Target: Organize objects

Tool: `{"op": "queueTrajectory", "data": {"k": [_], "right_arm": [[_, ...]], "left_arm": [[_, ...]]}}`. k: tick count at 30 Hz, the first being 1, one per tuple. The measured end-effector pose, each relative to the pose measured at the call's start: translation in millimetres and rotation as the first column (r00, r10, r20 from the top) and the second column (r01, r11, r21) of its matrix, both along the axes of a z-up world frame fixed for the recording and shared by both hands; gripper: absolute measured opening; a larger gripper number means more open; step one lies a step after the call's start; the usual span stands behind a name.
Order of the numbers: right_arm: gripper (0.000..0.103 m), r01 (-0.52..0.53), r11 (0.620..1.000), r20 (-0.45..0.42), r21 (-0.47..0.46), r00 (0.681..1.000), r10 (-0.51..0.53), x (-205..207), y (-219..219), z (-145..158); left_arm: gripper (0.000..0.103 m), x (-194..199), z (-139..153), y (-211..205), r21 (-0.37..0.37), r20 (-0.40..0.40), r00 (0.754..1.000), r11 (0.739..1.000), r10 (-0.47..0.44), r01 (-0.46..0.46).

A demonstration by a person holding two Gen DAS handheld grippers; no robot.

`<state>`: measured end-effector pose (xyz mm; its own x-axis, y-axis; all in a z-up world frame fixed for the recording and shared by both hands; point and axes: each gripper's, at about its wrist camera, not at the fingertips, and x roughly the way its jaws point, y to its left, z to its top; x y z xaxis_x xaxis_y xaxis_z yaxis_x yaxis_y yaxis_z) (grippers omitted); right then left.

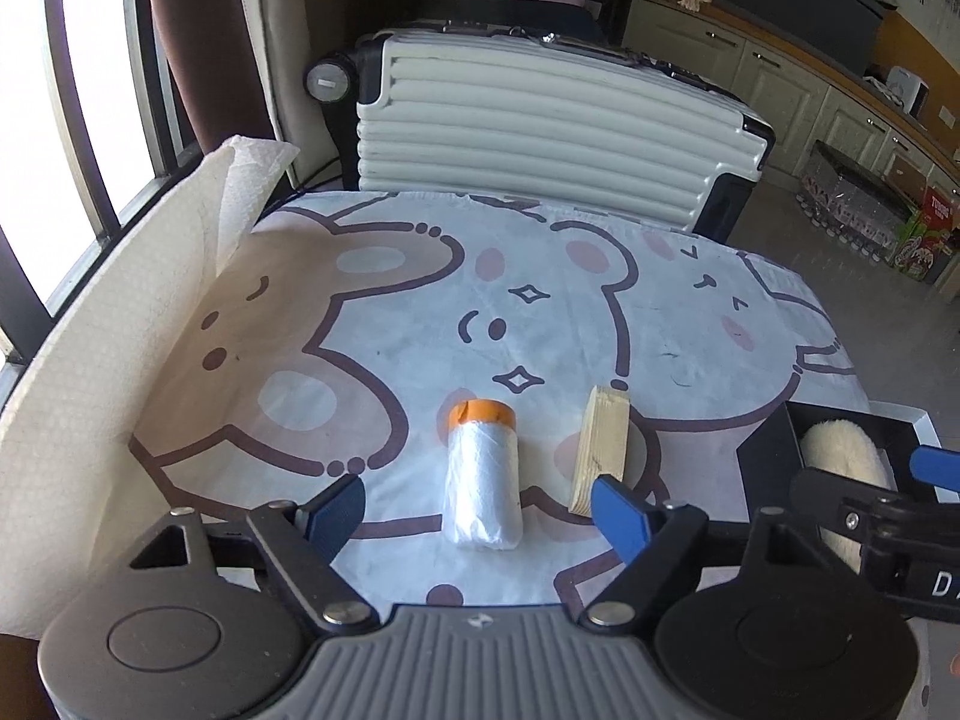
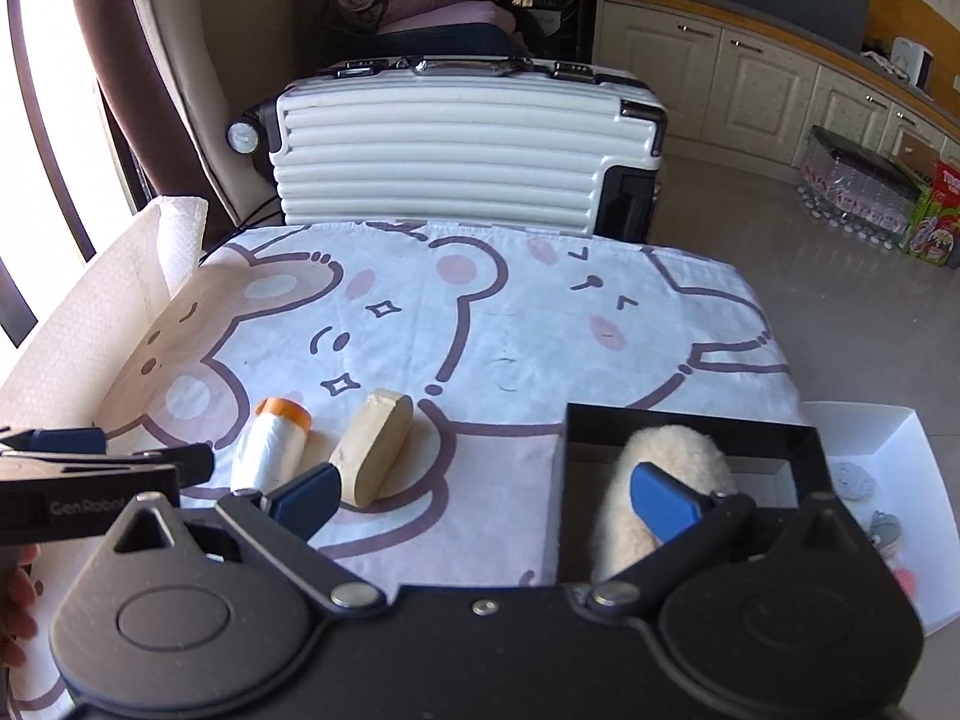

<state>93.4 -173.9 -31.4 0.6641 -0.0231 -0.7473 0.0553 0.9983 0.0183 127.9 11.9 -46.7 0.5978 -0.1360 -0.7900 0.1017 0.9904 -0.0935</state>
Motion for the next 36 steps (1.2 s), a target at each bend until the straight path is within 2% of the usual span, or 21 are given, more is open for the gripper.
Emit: {"op": "queueTrajectory", "data": {"k": [8,10,14,23,27,29,34,36], "right_arm": [[0.102,0.050,0.990,-0.041,0.129,0.998,-0.045,31,-5,-21],[0.093,0.079,0.984,-0.044,0.160,0.996,-0.073,39,-7,-26],[0.088,0.113,0.965,-0.082,0.236,0.992,-0.096,56,-7,-42],[0.079,0.145,0.943,-0.163,0.299,0.982,-0.099,91,12,-81],[0.076,0.115,0.943,-0.186,0.313,0.981,-0.058,101,24,-95],[0.071,0.105,0.949,-0.193,0.298,0.980,-0.047,105,29,-100],[0.047,0.105,0.952,-0.222,0.287,0.974,-0.040,109,29,-109],[0.045,0.101,0.948,-0.222,0.301,0.974,-0.033,109,25,-110]], "left_arm": [[0.066,23,-33,-5,0.008,-0.036,0.999,1.000,-0.020,0.020],[0.063,27,-39,-5,0.012,-0.036,0.999,0.999,-0.030,0.030],[0.059,34,-50,0,-0.015,-0.051,0.998,0.999,-0.038,0.037],[0.054,42,-68,5,-0.012,-0.070,0.996,0.998,-0.062,0.061],[0.054,47,-71,8,-0.036,-0.072,0.995,0.997,-0.072,0.069],[0.054,48,-73,6,-0.044,-0.075,0.994,0.996,-0.080,0.077],[0.054,53,-80,0,-0.042,-0.088,0.991,0.994,-0.103,0.099],[0.054,55,-84,-2,-0.043,-0.100,0.990,0.994,-0.101,0.097]]}}
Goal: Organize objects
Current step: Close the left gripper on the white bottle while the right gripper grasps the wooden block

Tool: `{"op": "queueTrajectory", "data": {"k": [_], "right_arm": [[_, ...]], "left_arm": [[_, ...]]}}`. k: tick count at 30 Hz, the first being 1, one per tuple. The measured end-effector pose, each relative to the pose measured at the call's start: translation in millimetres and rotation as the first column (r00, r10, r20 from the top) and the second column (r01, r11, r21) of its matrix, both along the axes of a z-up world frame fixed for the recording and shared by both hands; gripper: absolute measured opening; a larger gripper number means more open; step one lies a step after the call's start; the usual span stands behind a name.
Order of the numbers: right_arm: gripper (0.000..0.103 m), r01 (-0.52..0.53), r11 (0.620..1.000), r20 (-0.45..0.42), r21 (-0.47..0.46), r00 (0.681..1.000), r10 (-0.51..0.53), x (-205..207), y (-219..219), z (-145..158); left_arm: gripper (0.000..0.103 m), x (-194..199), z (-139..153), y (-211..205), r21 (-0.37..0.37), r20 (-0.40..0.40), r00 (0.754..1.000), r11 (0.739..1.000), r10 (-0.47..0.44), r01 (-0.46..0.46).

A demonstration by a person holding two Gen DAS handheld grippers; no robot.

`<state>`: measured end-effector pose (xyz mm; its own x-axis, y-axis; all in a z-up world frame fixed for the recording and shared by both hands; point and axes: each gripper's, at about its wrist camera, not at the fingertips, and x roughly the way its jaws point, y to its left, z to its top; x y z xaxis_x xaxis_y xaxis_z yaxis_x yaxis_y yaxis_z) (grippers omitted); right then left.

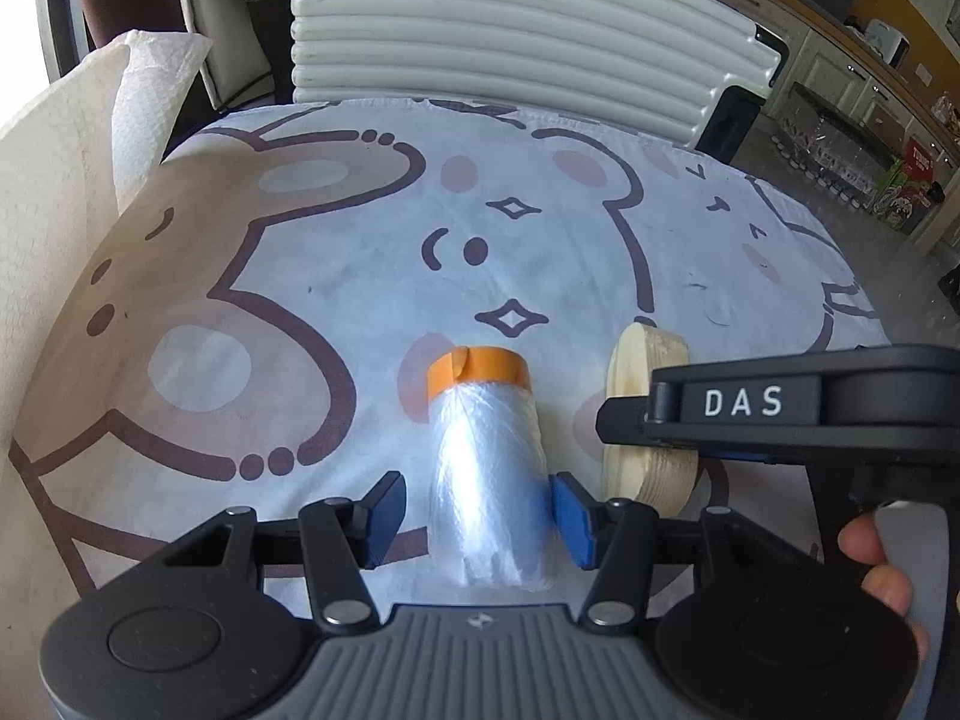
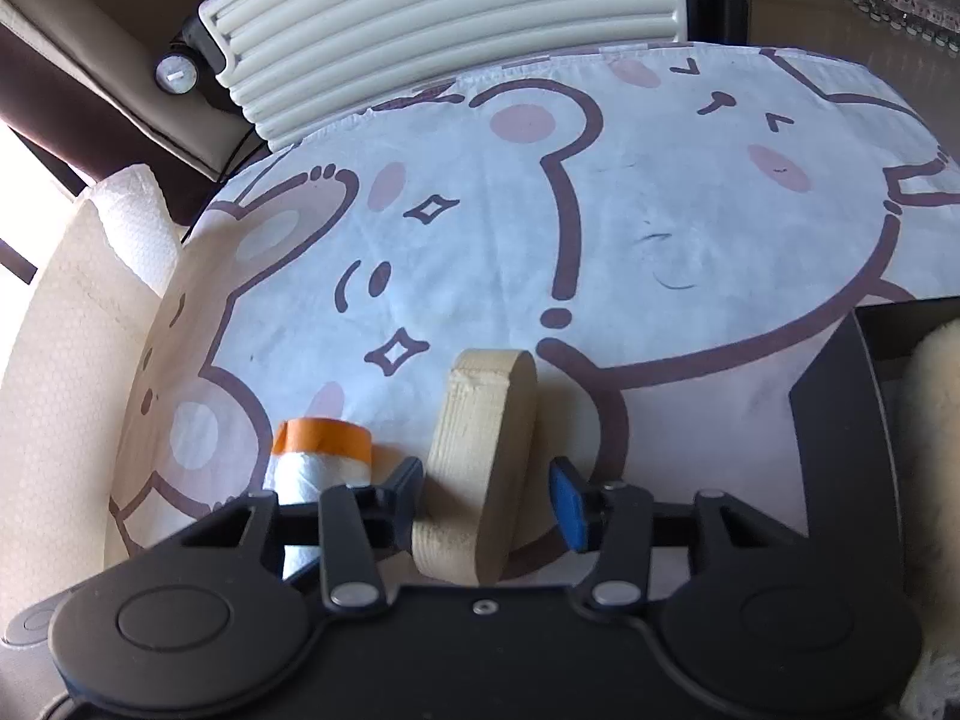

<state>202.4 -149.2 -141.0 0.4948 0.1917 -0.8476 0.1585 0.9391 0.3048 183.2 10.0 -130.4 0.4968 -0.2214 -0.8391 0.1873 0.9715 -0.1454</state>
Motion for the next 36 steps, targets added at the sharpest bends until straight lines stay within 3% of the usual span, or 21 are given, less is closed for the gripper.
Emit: {"op": "queueTrajectory", "data": {"k": [3,9,15,26,31,36], "right_arm": [[0.033,-0.013,0.999,0.001,0.035,1.000,0.013,-1,-5,3],[0.023,-0.065,0.997,-0.003,0.034,0.998,0.065,-8,-9,8],[0.023,-0.100,0.994,-0.039,0.039,0.994,0.101,-19,-12,12],[0.024,-0.209,0.957,-0.159,0.199,0.957,0.242,-45,-11,3],[0.026,-0.209,0.961,-0.157,0.181,0.959,0.238,-49,-14,4],[0.031,-0.220,0.973,-0.138,0.073,0.964,0.228,-50,-15,11]], "left_arm": [[0.048,2,-4,-3,0.009,-0.022,1.000,1.000,-0.003,0.003],[0.044,2,-4,0,0.013,-0.070,0.998,1.000,0.005,-0.004],[0.044,-6,1,7,0.038,-0.109,0.994,0.999,0.007,-0.003],[0.044,-22,4,27,0.057,-0.201,0.979,0.998,0.039,-0.028],[0.044,-24,4,23,0.065,-0.212,0.977,0.998,0.030,-0.016],[0.044,-23,5,21,0.065,-0.207,0.977,0.997,0.043,-0.030]]}}
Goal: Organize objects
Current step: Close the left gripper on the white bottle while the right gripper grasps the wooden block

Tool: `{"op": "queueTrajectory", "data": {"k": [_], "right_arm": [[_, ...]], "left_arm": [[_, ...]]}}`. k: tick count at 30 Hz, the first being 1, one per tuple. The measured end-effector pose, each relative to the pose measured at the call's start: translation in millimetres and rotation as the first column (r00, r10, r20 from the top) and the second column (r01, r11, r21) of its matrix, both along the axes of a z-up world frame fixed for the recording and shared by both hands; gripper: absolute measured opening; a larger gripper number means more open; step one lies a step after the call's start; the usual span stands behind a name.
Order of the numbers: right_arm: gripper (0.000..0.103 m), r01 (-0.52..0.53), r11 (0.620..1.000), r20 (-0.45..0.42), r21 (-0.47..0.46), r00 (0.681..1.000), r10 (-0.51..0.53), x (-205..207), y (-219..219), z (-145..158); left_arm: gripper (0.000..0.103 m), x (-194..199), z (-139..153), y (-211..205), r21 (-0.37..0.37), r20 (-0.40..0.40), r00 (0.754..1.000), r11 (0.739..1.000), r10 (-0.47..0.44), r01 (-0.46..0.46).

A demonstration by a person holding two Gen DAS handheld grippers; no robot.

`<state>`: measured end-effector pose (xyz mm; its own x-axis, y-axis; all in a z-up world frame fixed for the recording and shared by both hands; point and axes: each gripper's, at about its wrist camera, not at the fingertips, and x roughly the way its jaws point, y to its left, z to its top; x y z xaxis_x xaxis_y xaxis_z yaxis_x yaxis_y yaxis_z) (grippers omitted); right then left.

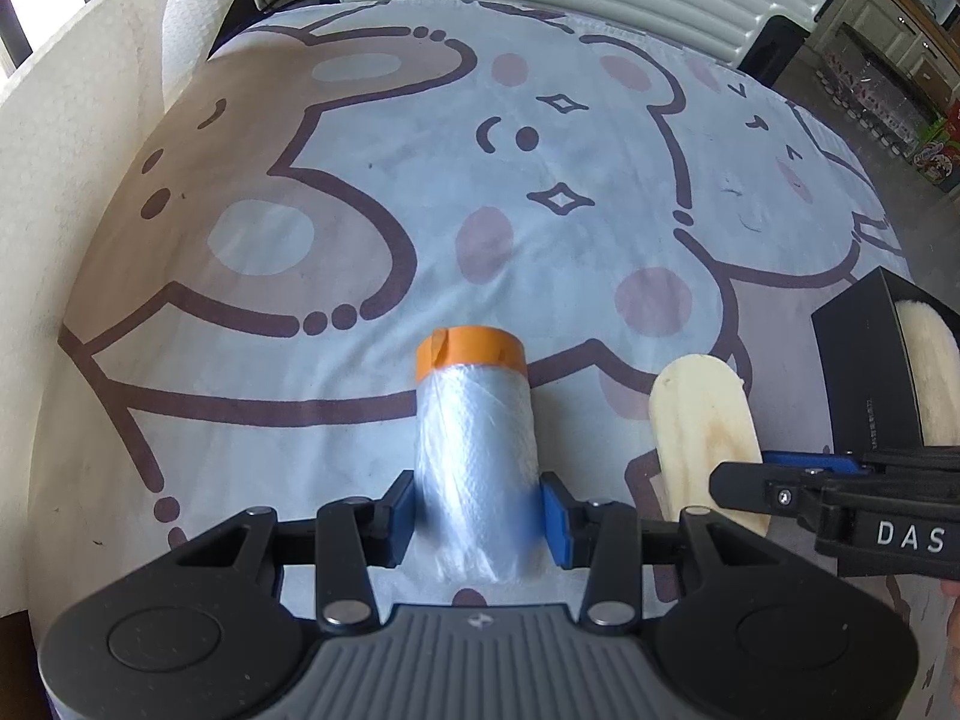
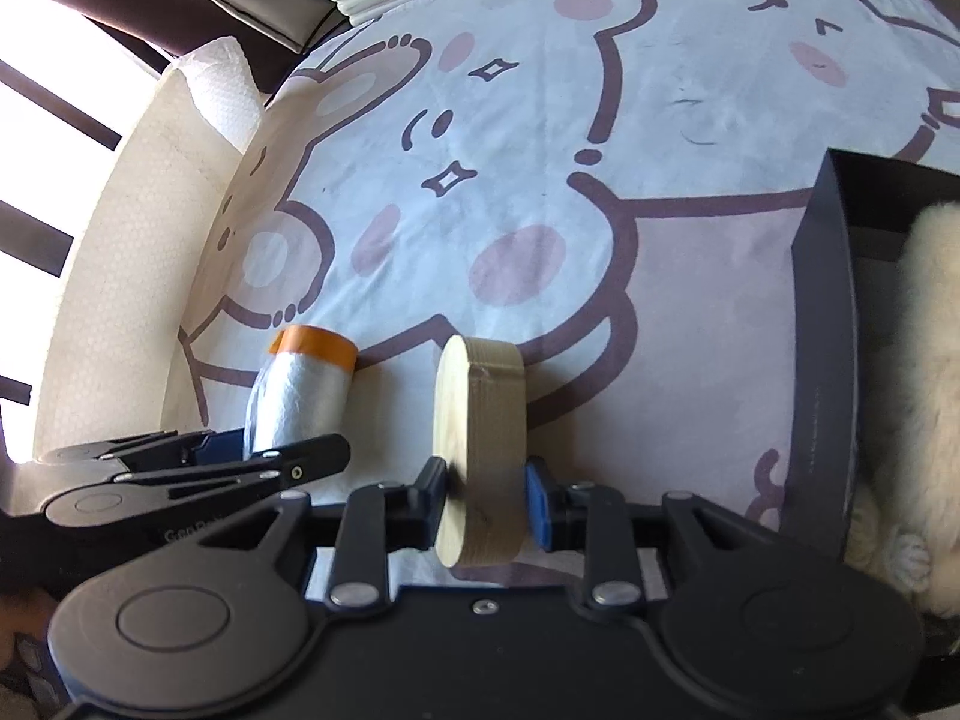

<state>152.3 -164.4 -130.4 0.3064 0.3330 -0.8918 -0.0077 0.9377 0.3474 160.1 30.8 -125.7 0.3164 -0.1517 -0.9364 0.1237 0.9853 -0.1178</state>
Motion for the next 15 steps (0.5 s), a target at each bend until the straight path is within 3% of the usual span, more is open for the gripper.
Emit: {"op": "queueTrajectory", "data": {"k": [3,6,15], "right_arm": [[0.031,0.014,0.996,0.029,-0.091,1.000,-0.011,-1,-3,3],[0.033,0.029,0.997,0.033,-0.077,0.999,-0.027,-2,-7,5],[0.057,-0.051,0.987,0.031,-0.154,0.998,0.056,-1,22,4]], "left_arm": [[0.044,0,0,-3,0.002,0.001,1.000,1.000,0.005,-0.005],[0.044,1,0,-4,0.001,-0.001,1.000,1.000,0.016,-0.016],[0.045,6,-3,-2,-0.014,-0.003,0.997,0.997,0.076,-0.076]]}}
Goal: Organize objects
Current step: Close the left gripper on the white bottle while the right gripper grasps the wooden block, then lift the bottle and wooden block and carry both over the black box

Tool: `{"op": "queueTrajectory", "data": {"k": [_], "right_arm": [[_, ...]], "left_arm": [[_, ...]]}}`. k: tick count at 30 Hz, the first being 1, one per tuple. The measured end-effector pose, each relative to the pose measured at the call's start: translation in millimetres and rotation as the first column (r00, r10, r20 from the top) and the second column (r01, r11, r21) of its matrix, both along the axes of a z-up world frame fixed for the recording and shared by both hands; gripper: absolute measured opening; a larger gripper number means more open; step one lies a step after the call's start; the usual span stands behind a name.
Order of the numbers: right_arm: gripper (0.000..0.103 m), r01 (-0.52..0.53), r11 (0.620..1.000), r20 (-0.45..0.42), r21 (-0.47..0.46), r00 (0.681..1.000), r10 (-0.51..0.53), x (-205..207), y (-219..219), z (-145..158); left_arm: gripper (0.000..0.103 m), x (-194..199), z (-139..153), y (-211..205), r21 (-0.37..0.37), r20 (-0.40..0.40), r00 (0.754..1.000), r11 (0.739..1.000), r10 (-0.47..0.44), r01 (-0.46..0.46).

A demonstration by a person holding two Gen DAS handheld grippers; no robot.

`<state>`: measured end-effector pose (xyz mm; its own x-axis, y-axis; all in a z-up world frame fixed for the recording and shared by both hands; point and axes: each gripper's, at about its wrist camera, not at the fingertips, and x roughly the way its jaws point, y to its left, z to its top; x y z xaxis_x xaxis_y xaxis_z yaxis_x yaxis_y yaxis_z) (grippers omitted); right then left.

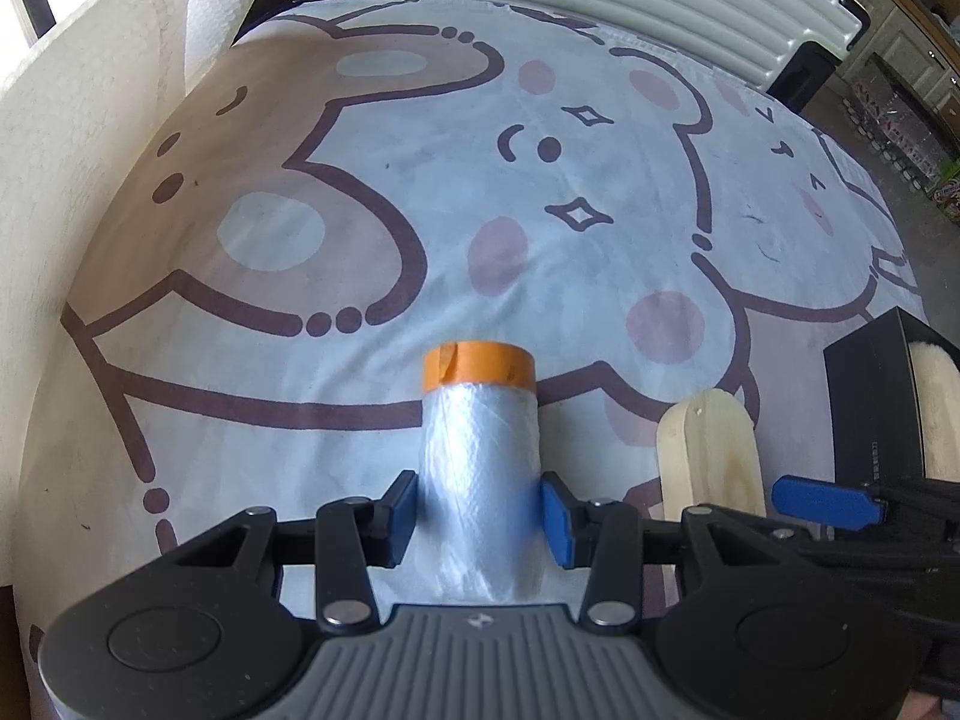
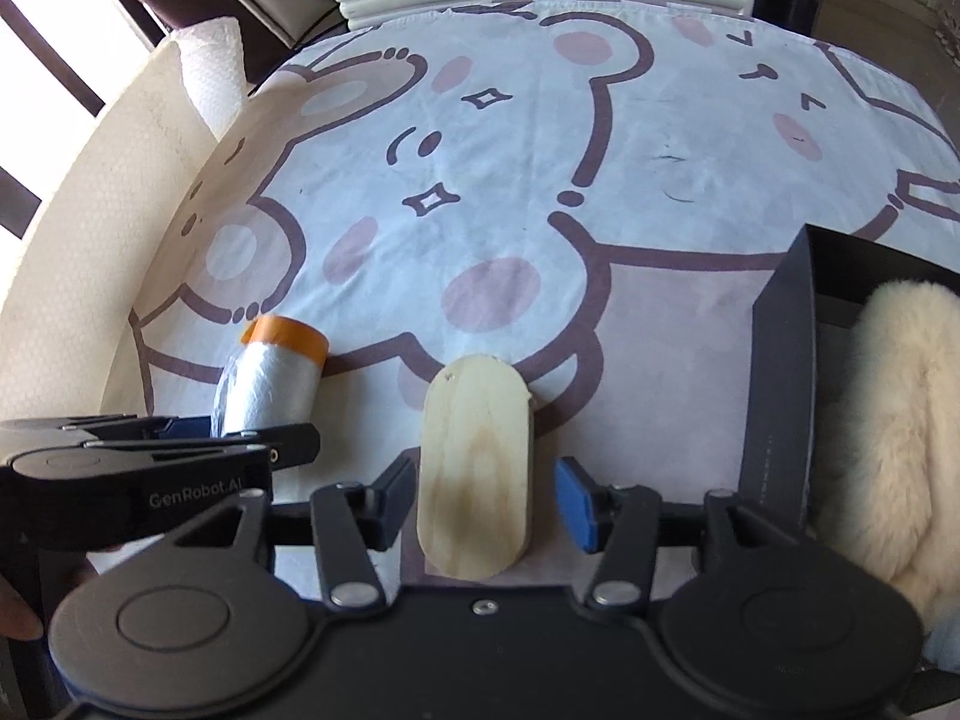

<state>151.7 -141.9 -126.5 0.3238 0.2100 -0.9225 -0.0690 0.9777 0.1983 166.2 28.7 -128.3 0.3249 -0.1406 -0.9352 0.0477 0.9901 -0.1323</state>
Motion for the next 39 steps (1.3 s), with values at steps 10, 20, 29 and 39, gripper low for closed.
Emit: {"op": "queueTrajectory", "data": {"k": [10,20,29,39], "right_arm": [[0.054,-0.013,0.999,-0.042,-0.032,0.999,0.012,9,10,-16],[0.046,-0.008,0.999,-0.049,-0.048,0.999,0.006,12,13,-15],[0.045,0.028,0.999,0.037,-0.036,0.999,-0.026,4,0,15],[0.045,0.071,0.997,0.145,-0.031,0.987,-0.066,-15,-12,54]], "left_arm": [[0.045,6,-9,-2,0.009,-0.022,1.000,1.000,-0.004,0.004],[0.043,5,-1,-1,0.006,-0.004,1.000,1.000,-0.006,0.006],[0.043,-4,25,-3,-0.019,0.052,0.999,1.000,0.010,-0.009],[0.043,-24,67,-13,-0.041,0.154,0.988,0.999,0.007,-0.001]]}}
